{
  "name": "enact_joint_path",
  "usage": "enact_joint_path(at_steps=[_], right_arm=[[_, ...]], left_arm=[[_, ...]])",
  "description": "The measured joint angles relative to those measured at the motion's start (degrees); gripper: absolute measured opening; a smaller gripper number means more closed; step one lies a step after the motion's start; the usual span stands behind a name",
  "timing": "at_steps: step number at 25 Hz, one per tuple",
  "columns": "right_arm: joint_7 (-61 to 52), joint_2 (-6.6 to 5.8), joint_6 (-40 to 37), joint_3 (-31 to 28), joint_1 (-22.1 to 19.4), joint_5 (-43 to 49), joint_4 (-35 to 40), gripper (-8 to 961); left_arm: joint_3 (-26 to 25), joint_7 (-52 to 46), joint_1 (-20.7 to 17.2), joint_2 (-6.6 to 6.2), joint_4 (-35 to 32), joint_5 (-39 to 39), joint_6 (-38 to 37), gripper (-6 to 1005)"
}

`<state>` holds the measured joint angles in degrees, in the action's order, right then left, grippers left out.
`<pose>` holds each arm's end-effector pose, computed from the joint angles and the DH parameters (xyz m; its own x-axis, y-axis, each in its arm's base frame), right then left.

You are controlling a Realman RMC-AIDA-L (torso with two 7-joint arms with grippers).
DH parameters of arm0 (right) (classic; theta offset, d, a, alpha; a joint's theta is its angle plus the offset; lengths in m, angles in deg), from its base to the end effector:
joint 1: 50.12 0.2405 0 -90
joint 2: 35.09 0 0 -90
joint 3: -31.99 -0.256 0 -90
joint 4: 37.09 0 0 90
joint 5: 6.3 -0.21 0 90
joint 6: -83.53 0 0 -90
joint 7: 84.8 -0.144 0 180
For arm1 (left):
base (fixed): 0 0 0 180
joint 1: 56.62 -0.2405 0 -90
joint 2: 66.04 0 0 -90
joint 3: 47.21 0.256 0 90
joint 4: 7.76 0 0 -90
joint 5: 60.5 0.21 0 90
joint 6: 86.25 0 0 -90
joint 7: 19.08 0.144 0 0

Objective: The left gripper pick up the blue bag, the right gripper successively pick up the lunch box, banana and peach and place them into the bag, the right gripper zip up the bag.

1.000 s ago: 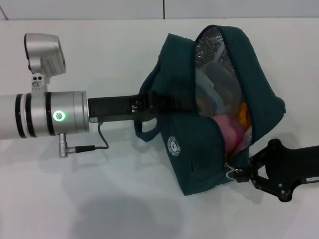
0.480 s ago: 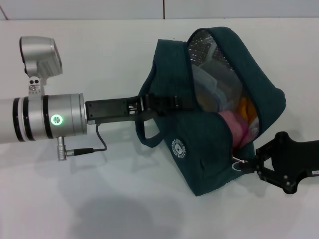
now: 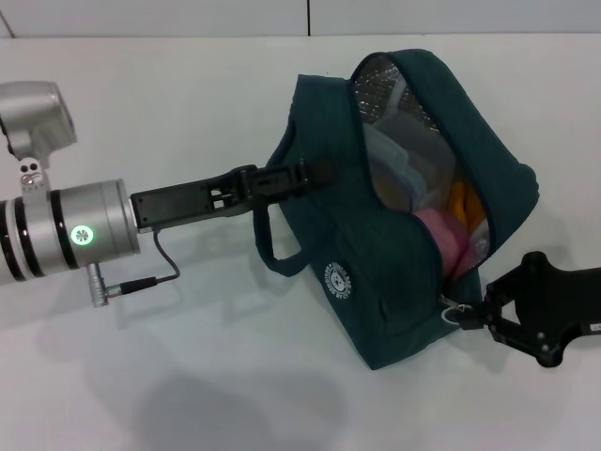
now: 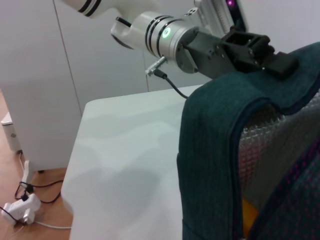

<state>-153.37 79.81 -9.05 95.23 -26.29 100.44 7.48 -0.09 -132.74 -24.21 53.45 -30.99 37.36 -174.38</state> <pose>0.2632 0.2946 -0.0059 0.9419 -0.0814 -0.3260 -0.1092 -0.9917 -0.0680 -0.2361 0.3226 -0.0380 0.1771 0.8405 0.5120 0.7888 -0.4323 0.4369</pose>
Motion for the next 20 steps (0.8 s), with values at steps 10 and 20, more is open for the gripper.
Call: enact_joint_path(at_steps=[10,20], right_arm=[[-4.7,0.2,0.7,0.5,2.6,0.9,0.6,5],[-4.8,-0.54,-2.1,0.0,0.6,0.6,4.7,5]], left_arm=[[-1.9,1.2,-0.9,-0.13,-0.2,-0.9,1.5,867],[-1.9,1.5,-1.7,-0.15,-0.3,-2.7,1.1,896]])
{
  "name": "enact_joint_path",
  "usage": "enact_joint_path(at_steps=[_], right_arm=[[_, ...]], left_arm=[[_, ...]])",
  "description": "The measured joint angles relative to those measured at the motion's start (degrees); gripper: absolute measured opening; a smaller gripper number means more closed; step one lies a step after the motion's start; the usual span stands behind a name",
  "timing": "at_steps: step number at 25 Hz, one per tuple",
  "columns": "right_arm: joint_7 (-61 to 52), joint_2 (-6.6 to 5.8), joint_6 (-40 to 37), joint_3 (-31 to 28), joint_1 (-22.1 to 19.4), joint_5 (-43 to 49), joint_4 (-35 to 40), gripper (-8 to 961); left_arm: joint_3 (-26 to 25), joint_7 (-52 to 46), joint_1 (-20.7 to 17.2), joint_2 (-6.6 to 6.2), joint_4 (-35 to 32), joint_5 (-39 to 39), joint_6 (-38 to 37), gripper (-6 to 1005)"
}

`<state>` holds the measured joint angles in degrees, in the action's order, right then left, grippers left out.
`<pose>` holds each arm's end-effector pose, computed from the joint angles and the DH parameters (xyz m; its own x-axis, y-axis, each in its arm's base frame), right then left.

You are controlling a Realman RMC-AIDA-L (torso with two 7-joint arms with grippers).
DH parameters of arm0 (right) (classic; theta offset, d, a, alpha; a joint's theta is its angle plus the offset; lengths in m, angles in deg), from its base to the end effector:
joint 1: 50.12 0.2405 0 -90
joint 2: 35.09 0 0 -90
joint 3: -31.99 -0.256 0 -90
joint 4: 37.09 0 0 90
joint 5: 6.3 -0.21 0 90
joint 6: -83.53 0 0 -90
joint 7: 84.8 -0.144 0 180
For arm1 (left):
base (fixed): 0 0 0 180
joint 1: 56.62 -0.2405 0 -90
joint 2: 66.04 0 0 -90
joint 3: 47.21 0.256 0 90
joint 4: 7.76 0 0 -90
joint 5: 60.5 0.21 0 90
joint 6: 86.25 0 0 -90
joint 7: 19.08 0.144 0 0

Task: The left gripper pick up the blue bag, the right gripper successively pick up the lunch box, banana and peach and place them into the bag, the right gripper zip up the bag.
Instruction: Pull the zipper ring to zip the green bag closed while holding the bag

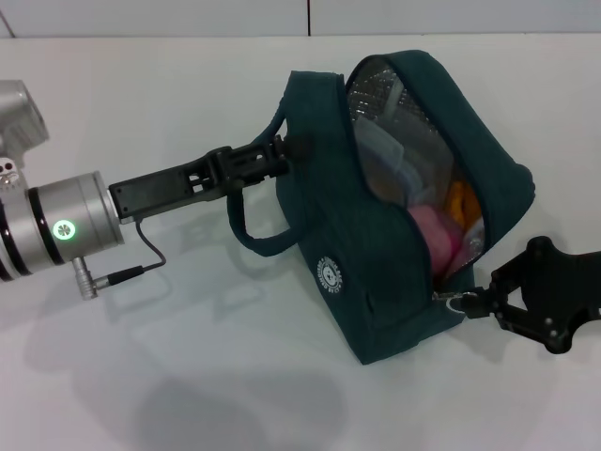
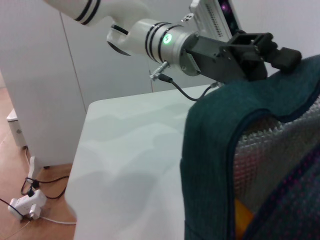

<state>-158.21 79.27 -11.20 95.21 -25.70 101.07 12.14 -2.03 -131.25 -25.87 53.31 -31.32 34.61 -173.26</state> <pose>0.2507 0.3013 0.0069 0.9479 -0.0789 -0.3087 -0.1001 -0.9935 -0.0534 -0.2456 0.3257 -0.0276 0.1250 0.8007 0.5859 0.7982 -0.4319 0.4199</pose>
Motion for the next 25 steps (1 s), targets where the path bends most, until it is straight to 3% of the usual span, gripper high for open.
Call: enact_joint_path(at_steps=[10,25], right_arm=[[0.2,0.76,-4.5,-5.6,-0.6,-1.0,2.9,5],[0.9,1.04,-5.1,-5.1,1.4,-9.2,2.8,6]], left_arm=[[0.0,1.4,-0.4,0.07,0.0,-1.9,-0.2,896],[0.0,5.2,-1.6,0.07,0.0,-3.7,-0.2,895]])
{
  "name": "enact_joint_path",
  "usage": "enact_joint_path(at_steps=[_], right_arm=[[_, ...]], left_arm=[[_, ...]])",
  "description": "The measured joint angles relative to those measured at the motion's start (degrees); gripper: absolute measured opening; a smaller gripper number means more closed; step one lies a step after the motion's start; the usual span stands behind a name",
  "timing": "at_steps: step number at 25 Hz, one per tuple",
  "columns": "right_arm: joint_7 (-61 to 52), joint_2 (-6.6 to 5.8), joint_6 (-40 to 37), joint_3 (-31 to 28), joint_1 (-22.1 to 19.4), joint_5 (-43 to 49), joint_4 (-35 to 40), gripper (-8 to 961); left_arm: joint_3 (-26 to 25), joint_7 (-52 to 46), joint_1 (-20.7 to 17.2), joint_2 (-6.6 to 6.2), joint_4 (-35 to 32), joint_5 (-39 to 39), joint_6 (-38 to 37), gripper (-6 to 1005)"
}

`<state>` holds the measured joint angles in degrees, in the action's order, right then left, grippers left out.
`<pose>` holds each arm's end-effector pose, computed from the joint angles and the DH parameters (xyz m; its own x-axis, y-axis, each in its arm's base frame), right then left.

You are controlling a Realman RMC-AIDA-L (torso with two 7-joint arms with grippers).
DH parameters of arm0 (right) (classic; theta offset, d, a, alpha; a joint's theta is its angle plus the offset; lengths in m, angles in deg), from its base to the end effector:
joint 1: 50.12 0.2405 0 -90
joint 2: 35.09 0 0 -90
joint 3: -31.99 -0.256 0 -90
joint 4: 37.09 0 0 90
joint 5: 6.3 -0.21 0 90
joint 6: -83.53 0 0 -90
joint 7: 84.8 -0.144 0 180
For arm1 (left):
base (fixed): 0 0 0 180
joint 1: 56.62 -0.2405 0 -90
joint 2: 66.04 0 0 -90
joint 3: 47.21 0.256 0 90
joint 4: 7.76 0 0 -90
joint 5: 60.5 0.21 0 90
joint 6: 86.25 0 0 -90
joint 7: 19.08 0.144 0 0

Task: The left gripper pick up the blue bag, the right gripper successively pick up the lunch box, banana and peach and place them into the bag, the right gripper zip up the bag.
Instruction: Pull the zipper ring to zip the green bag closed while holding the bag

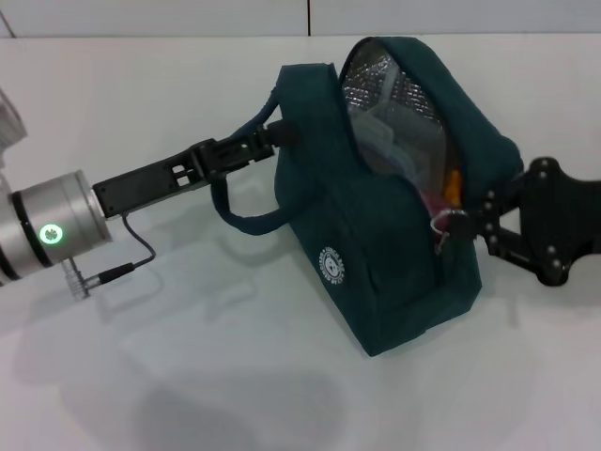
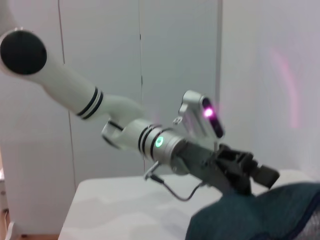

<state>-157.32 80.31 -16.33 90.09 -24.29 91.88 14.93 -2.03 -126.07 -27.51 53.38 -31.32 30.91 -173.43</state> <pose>0.2133 0.3118 0.0311 0.8636 0.0360 -0.5029 -0.0296 -0.9921 -0.1220 -0.2507 0.3234 -0.0212 0.1356 0.7384 0.6606 0.7850 -0.4868 0.3830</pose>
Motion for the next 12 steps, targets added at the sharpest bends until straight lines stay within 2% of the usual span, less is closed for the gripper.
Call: enact_joint_path(at_steps=[12], right_arm=[[-0.8,-0.01,0.6,-0.7,1.1,-2.6,0.5,6]], left_arm=[[0.0,2.4,-1.9,-0.15,-0.5,-1.0,-2.1,896]])
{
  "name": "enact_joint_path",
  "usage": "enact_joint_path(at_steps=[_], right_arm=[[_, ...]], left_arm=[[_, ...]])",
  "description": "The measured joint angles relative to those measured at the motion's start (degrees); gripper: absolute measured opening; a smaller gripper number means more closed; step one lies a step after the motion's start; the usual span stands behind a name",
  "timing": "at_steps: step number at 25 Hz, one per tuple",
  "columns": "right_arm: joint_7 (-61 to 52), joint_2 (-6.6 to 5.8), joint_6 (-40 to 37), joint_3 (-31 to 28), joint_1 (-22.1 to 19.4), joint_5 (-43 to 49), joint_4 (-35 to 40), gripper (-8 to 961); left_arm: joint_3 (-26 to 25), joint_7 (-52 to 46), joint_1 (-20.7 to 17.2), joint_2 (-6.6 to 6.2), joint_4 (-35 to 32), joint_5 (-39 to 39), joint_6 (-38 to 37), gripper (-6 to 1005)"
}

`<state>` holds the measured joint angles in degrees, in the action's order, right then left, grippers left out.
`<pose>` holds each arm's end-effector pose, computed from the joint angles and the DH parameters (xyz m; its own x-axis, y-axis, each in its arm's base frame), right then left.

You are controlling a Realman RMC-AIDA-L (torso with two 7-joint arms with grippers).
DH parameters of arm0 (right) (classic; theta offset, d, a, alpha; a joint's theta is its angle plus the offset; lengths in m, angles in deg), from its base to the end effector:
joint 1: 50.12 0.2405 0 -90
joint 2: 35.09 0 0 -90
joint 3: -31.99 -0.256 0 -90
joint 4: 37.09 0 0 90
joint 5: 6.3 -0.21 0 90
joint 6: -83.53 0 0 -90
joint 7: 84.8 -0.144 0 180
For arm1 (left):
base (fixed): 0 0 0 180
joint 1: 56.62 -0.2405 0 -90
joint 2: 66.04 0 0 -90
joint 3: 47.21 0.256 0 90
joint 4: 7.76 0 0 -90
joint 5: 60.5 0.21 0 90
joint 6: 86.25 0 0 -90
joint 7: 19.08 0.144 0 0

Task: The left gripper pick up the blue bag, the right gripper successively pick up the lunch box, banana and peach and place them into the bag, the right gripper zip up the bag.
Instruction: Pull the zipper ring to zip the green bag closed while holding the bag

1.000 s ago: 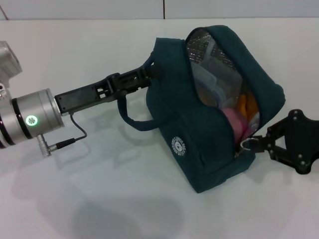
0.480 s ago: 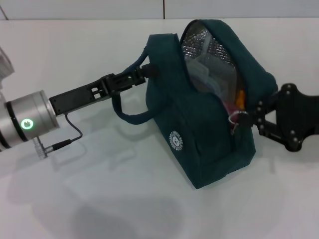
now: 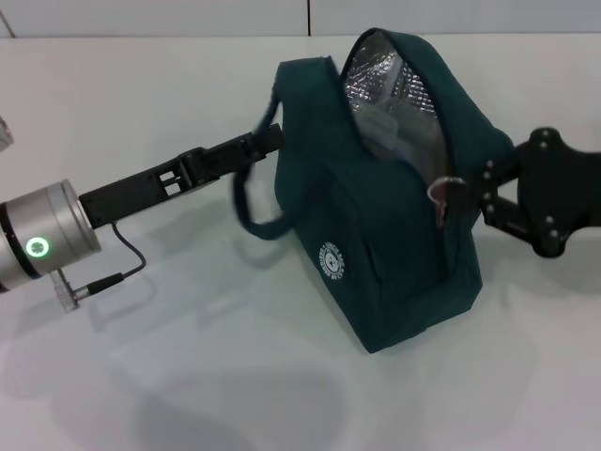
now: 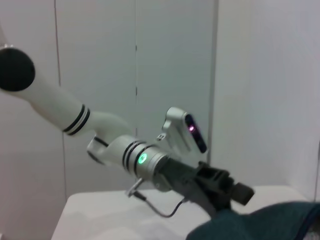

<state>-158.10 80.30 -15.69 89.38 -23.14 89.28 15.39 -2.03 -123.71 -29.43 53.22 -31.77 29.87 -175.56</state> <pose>0.2018 0.3205 0.0376 0.8406 0.0606 -0.5382 -0.0269 -0.9878 -0.1533 -0.2568 0.3140 -0.0160 0.1459 0.7143 0.6844 0.7710 -0.5156 0.3737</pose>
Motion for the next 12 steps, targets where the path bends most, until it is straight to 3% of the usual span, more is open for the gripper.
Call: enact_joint_path(at_steps=[12], right_arm=[[-0.4,-0.06,1.2,-0.1,2.1,-2.1,0.3,6]], left_arm=[[0.1,2.4,-1.4,-0.18,-3.0,-0.1,-4.7,895]])
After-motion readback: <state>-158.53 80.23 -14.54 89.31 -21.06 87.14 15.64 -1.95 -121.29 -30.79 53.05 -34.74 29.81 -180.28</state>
